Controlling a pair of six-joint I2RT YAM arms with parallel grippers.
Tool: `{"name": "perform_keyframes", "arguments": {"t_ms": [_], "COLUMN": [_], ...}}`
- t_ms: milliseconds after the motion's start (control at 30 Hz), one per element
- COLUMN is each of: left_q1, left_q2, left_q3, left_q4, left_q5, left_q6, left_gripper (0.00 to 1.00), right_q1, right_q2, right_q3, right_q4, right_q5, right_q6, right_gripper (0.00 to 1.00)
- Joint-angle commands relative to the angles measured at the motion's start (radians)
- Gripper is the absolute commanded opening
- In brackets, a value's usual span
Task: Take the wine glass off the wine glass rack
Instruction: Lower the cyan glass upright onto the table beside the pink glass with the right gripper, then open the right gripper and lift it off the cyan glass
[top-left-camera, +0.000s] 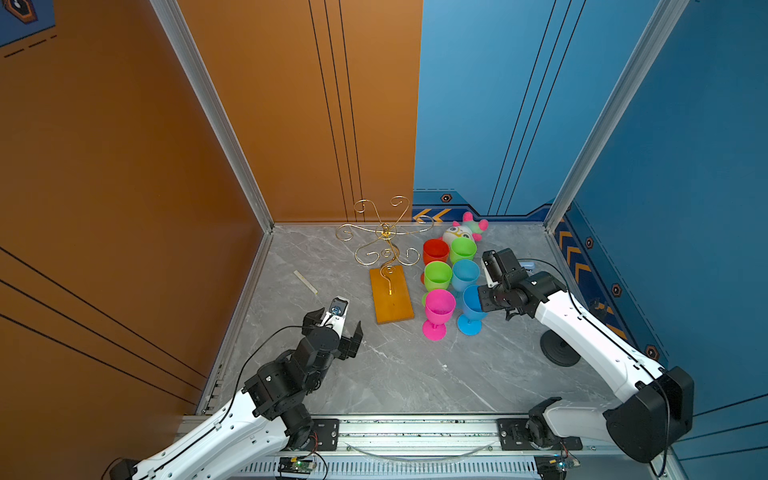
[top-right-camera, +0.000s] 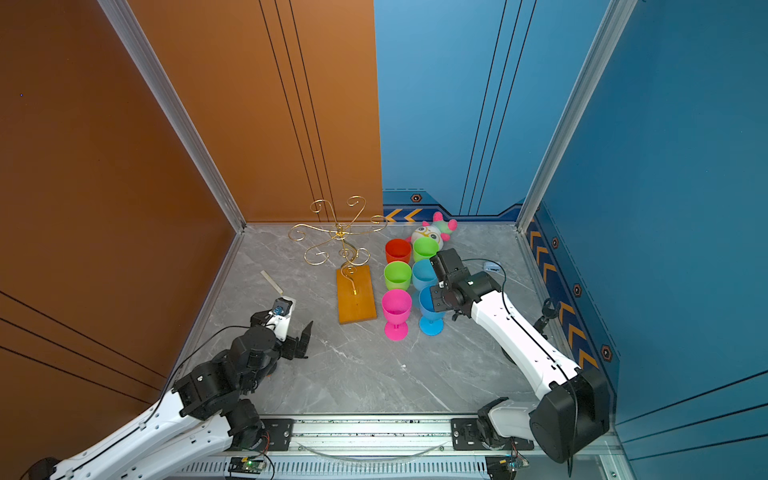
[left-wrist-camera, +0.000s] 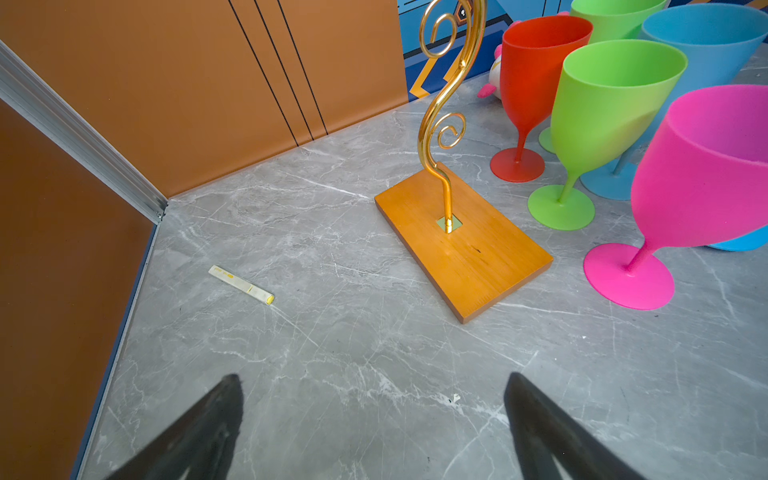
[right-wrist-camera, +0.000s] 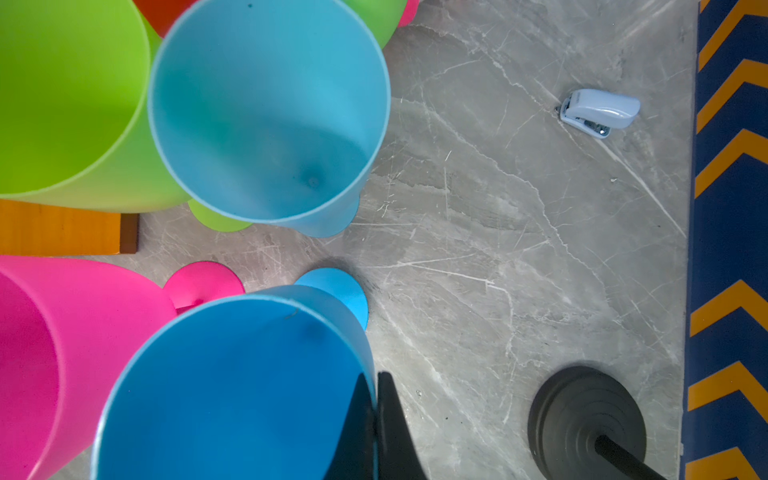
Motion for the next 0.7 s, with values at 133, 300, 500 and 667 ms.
{"name": "perform_keyframes", "arguments": {"t_ms": [133,300,500,667], "left_q1": [0.011,0.011,0.011,0.011], "left_q2": [-0.006,-0.005,-0.008,-0.007], "left_q3": [-0.01,-0.012,-0.019,-0.024], "left_q4": [-0.012,-0.012,-0.001,0.008], "left_q5": [-0.006,-0.009,-0.036,-0.035], "left_q6": [-0.003,-0.002,-0.003,0.001], "left_gripper": [0.98,0.98,0.98,0.98], "right_q1": [-0.006,-0.005,-0.006,-0.006], "right_q2": [0.015,0.022,0.026,0.019], "right_q3": [-0.02,-0.025,-0.026,-0.023], "right_q4": [0.031,0.033,0.035,0.028], "right_q5": [-0.014,-0.027,-0.045,-0.049], "right_q6": [0.026,0.031,0.036,0.035], "right_gripper": [0.0,0.0,0.04,0.14]}}
